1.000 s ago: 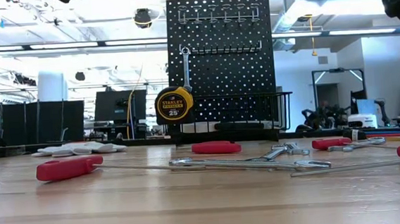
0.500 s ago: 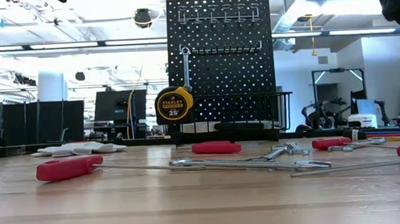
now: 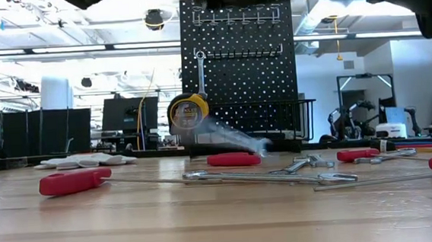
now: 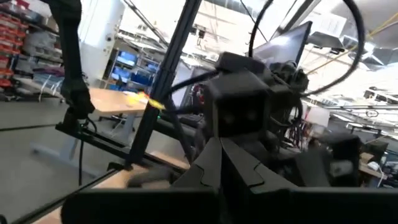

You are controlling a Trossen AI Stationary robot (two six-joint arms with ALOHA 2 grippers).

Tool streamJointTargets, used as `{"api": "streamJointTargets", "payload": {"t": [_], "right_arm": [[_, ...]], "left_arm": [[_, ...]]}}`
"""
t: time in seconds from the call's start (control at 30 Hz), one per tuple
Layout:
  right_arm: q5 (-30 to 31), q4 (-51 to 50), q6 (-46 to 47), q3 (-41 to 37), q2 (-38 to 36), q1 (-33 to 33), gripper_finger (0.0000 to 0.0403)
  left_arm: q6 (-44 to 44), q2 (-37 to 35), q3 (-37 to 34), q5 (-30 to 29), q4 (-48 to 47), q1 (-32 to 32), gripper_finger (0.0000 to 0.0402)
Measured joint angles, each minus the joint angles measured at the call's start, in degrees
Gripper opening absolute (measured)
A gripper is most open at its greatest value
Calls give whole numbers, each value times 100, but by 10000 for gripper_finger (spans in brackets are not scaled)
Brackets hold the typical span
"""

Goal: Hang tools onto peg board
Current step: Hang the silver wrench on the peg board

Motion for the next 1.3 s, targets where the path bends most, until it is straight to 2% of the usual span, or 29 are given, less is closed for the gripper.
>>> {"api": "streamJointTargets", "payload": {"t": [0.17, 0.27, 0.4, 0.5, 0.6, 0.73, 0.83, 0.93, 1.13, 1.3], "right_arm": [[538, -71, 557, -198, -3, -154, 11], [545, -599, 1089, -170, -7, -402, 24], [-384, -1950, 1898, 171, -7, -874, 57], [-1338, -3339, 2281, 681, -4, -1163, 88], [-1811, -4648, 2231, 1292, 88, -1258, 122], [-2293, -5749, 2041, 2127, 465, -1262, 176], [-3027, -6641, 1701, 2842, 876, -1354, 210], [-3439, -7649, 1403, 3652, 1396, -1484, 220], [-3650, -9602, 137, 5213, 2365, -1661, 207], [-3650, -10101, -787, 5939, 2855, -1686, 189]], "left_arm": [[-102, -201, -7, -871, -918, -168, 177], [-557, -368, -7, -1374, -1833, -313, 177], [-1881, -615, -11, -2300, -3484, -561, 177], [-3255, -795, -11, -3040, -5026, -807, 177], [-5341, -1088, -17, -3538, -7014, -1066, 177], [-8520, -1442, -17, -3610, -9685, -1327, 177], [-10040, -1454, -20, -3605, -10812, -1481, 178], [-10637, -1380, -20, -3591, -11195, -1564, 178], [-10602, -1370, -24, -3537, -11220, -1636, 178], [-10550, -1368, -24, -3501, -11220, -1673, 178]]}}
